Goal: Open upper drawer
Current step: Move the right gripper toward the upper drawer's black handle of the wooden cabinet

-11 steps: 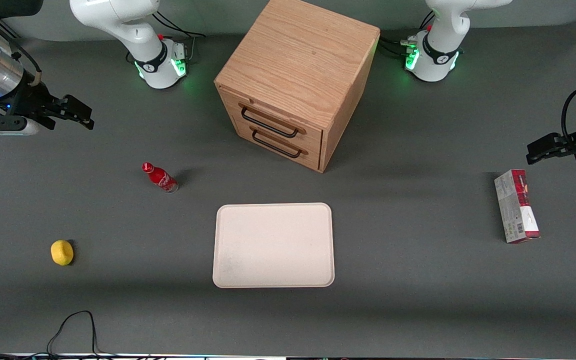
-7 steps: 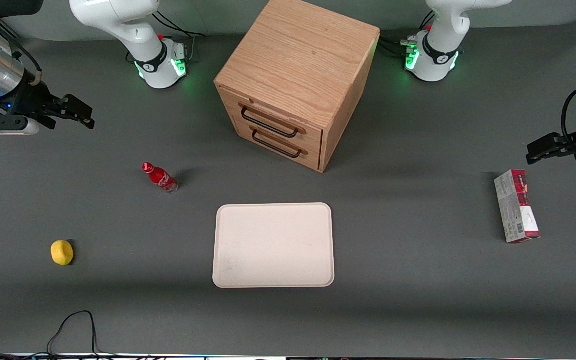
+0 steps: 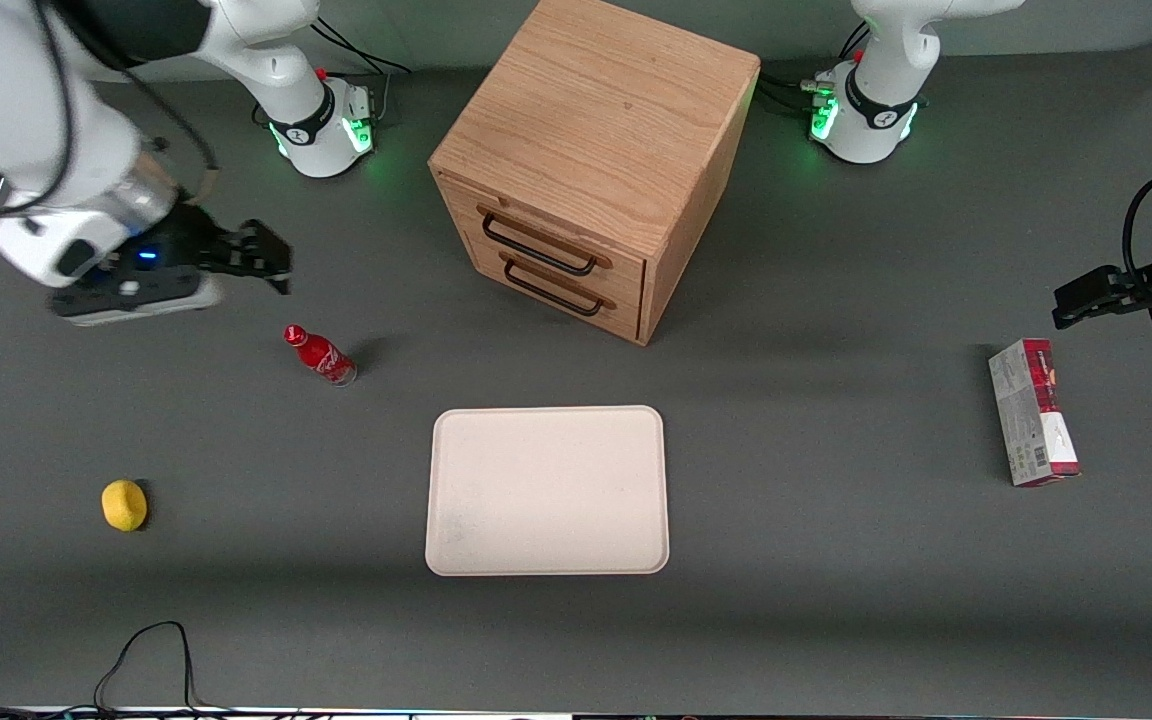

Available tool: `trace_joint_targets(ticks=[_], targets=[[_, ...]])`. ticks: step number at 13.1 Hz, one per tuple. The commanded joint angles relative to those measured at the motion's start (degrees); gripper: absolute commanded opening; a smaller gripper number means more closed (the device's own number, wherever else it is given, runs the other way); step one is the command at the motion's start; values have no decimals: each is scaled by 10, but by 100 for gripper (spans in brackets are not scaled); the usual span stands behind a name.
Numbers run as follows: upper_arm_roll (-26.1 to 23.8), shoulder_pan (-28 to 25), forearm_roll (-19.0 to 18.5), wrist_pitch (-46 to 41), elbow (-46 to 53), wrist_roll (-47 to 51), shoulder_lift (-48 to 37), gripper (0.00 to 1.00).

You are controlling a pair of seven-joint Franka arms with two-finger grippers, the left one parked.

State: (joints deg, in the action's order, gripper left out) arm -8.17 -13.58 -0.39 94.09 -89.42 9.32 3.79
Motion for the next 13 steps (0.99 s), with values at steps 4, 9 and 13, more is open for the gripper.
trace_joint_targets(ticks=[4,9,13], targets=[[-137,-1,1,-13,78,-141,80,100],[-190,0,67,-17,97,-231,134,100],[-190,-1,99,-17,93,-287,185,100]])
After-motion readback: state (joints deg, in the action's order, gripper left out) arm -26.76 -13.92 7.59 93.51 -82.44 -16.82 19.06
